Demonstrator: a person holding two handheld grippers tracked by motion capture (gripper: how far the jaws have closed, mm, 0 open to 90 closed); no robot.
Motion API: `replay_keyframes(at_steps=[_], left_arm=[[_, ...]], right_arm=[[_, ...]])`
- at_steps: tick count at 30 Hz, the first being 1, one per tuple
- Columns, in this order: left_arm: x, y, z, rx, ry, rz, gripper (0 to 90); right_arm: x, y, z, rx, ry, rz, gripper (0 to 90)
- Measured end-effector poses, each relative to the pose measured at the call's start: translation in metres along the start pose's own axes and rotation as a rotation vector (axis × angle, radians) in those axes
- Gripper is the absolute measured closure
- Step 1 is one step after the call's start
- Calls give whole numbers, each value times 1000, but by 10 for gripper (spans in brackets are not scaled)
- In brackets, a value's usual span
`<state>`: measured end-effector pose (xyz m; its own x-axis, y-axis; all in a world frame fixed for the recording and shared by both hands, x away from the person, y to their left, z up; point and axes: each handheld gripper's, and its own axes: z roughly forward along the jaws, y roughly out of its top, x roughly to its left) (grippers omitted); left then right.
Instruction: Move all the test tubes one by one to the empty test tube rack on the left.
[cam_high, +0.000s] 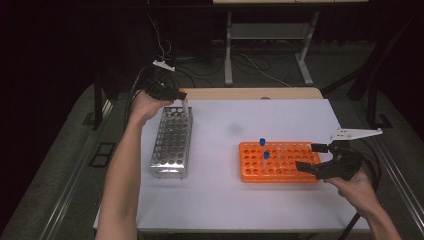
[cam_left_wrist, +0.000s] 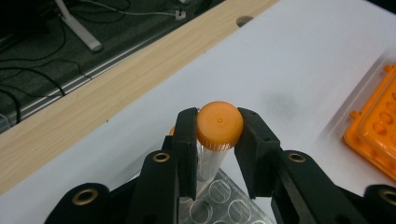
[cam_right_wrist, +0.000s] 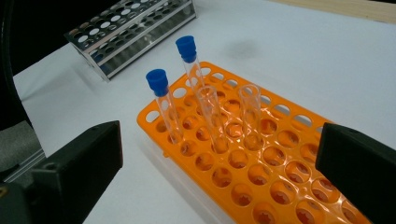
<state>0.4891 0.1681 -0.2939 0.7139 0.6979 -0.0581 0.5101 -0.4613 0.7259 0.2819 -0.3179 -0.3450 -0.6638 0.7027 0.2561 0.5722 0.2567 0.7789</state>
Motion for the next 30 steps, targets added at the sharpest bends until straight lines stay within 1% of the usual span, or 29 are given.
replay_keyframes(at_steps=[2, 3, 5, 6, 7, 10, 13, 21, 23, 24, 26, 28, 30], left_arm=[[1, 0, 1, -4, 5, -1, 693], [1, -1, 1, 4, 16, 6, 693], [2, -2, 2, 8, 20, 7, 693], [3, -3, 3, 6, 16, 3, 693], [3, -4, 3, 10, 9, 0, 693], [4, -9, 7, 26, 6, -1, 693], [4, -14, 12, 23, 4, -9, 692], [6, -24, 22, 34, -5, -25, 691], [6, -24, 23, 33, -9, -38, 685], [6, -24, 23, 26, -13, -51, 670], [5, -24, 22, 19, -22, -79, 566], [4, -23, 21, 17, -28, -92, 494], [1, -23, 18, 14, -31, -95, 436]], right_arm=[[-1, -1, 1, 2, 1, 1, 3], [-1, -2, 1, 2, 1, 2, 3], [-1, -2, 0, 2, 3, 2, 3], [-1, -2, 0, 1, 2, 2, 3], [-1, -2, 0, 1, 2, 1, 3], [-1, -2, 0, 0, 2, 1, 3], [-1, -2, 1, 1, 2, 2, 3], [-2, -4, 6, 13, 5, 1, 3], [-2, -4, 7, 16, 4, 3, 3], [-2, -4, 8, 17, 5, 0, 3], [-2, -4, 9, 23, 6, -3, 3], [-1, -4, 10, 27, 6, -6, 3], [-1, -5, 11, 31, 6, -8, 3]])
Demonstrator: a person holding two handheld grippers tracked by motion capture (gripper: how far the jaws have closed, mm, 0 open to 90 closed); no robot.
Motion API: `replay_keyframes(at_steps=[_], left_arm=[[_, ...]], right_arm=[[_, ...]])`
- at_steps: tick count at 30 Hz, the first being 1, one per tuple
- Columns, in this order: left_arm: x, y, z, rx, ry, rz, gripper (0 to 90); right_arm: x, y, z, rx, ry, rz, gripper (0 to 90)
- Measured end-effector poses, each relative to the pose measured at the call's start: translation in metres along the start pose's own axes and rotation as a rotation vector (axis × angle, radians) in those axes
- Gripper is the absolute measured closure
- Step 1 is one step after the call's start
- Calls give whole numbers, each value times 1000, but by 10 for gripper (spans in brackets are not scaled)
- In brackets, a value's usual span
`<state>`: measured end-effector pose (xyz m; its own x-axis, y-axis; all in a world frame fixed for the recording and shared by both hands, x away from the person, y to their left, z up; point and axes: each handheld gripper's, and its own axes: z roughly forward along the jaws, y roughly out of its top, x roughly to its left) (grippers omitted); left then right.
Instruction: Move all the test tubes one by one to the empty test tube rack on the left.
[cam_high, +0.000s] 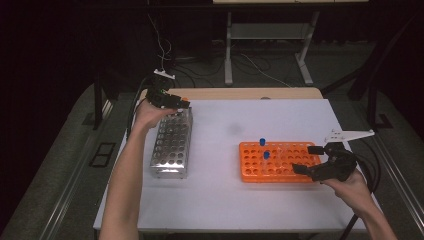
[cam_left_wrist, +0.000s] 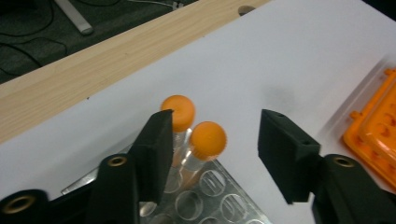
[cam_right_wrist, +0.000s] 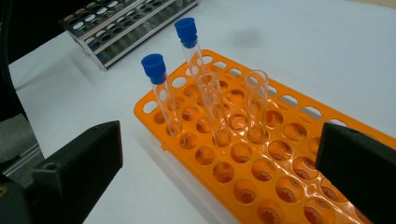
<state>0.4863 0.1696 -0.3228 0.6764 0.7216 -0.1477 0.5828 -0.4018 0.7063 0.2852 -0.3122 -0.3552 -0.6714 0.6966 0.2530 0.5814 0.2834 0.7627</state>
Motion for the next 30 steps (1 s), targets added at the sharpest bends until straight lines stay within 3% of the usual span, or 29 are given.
replay_keyframes(at_steps=[6, 14, 18, 25, 30], left_arm=[[-10, -6, -14, -31, -12, -24, 289], [-32, -21, -33, -82, -38, -25, 98], [-44, -30, -43, -102, -29, -21, 2], [-63, -47, -60, -149, -30, 3, 0], [-77, -60, -69, -178, -37, 22, 0]], right_arm=[[-1, 0, 3, 10, -3, -8, 3], [-7, 2, 15, 42, -18, -30, 39], [-12, 4, 23, 66, -31, -43, 56], [-19, 5, 34, 92, -53, -61, 165], [-25, 5, 40, 108, -61, -67, 314]])
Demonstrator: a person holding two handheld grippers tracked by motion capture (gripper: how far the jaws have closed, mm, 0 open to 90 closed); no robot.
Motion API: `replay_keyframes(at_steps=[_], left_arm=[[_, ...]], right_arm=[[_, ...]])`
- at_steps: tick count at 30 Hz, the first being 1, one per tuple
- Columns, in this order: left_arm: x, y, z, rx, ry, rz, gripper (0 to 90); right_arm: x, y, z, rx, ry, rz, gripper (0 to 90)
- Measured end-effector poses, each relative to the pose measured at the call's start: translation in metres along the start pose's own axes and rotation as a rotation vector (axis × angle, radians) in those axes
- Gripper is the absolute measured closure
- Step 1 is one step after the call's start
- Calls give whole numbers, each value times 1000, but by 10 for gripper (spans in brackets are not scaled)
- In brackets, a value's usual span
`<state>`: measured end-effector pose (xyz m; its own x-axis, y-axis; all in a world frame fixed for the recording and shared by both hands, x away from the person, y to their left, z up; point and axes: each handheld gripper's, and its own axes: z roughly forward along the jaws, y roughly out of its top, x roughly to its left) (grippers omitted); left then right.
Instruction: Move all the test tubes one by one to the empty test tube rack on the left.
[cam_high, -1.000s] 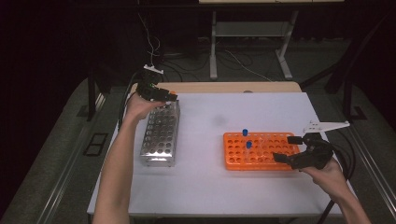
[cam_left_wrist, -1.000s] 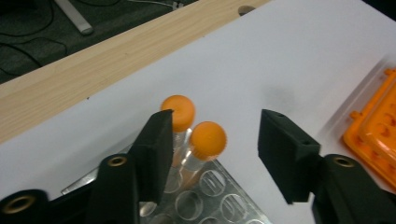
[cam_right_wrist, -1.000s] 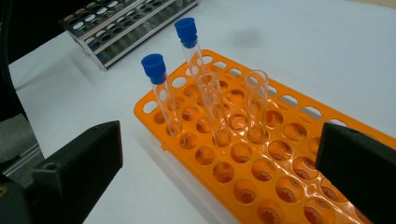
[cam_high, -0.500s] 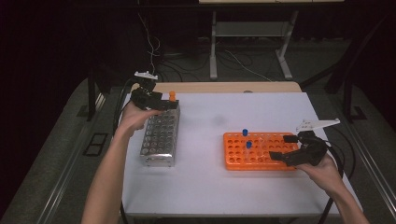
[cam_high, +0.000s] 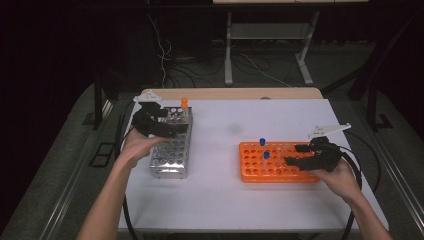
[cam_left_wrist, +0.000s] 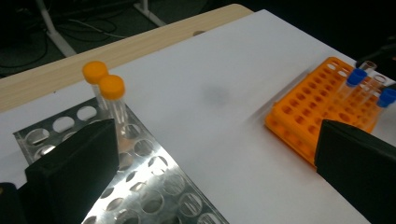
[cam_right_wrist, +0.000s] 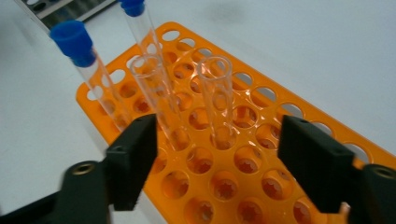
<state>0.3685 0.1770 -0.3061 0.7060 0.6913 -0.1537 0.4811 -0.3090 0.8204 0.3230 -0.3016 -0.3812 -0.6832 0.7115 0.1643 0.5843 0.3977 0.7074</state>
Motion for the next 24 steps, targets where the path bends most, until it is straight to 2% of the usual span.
replay_keyframes(at_steps=[4, 13, 18, 24], left_arm=[[-11, -9, -5, -11, -10, 20, 0], [-32, -28, -11, -27, -45, 36, 0], [-40, -37, -12, -28, -66, 40, 0], [-46, -46, -13, -27, -85, 40, 0]], right_arm=[[-3, 1, 5, 10, -5, -10, 386], [-4, 2, 18, 27, -13, -40, 534], [-4, 1, 22, 20, -24, -45, 627], [-4, 0, 26, 31, -16, -57, 743]])
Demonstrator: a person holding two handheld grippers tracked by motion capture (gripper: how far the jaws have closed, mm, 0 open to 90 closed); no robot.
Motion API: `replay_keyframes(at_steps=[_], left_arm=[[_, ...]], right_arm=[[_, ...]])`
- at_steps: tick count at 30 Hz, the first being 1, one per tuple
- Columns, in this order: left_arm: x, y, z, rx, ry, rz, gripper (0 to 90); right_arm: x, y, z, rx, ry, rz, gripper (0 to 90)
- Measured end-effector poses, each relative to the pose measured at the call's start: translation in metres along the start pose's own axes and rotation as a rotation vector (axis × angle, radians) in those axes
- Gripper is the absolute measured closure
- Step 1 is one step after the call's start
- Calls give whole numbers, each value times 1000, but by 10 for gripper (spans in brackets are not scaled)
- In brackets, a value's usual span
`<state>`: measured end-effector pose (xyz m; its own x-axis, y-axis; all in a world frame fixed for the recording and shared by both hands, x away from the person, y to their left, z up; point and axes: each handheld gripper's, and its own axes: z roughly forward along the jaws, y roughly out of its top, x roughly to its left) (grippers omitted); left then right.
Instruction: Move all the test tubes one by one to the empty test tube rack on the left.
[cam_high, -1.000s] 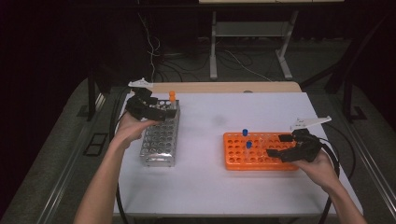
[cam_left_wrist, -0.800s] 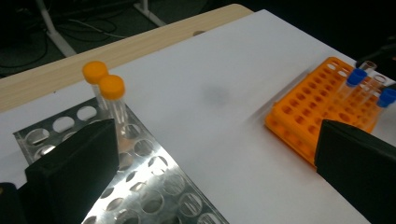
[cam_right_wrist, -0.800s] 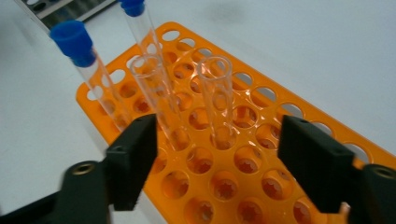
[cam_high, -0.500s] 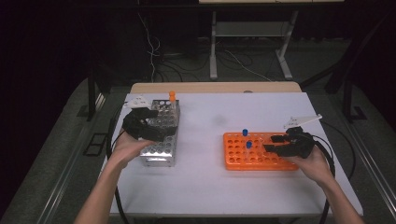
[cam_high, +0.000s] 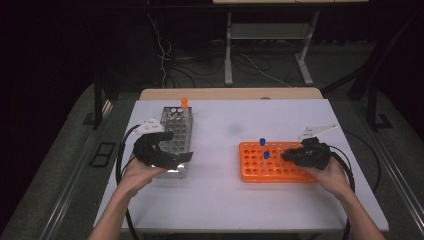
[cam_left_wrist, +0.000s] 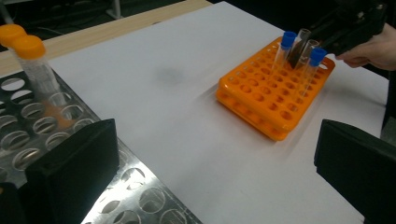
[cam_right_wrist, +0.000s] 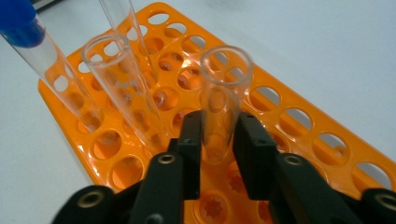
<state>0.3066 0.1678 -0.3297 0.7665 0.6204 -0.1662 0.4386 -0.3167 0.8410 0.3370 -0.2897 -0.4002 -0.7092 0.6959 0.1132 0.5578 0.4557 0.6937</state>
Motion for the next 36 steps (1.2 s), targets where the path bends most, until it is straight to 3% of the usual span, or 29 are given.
replay_keyframes(at_steps=[12, 19, 28, 36], left_arm=[[-9, -18, 2, 19, -29, 1, 0], [-12, -18, 3, 30, -42, 8, 0], [-16, -12, 2, 43, -56, 30, 0], [-19, -5, -1, 60, -60, 50, 0]], right_arm=[[-2, 7, -12, -31, 10, 25, 751], [1, 25, -31, -68, -29, 15, 752], [13, 63, -63, -104, 1, -33, 752], [34, 95, -73, -101, 35, -103, 752]])
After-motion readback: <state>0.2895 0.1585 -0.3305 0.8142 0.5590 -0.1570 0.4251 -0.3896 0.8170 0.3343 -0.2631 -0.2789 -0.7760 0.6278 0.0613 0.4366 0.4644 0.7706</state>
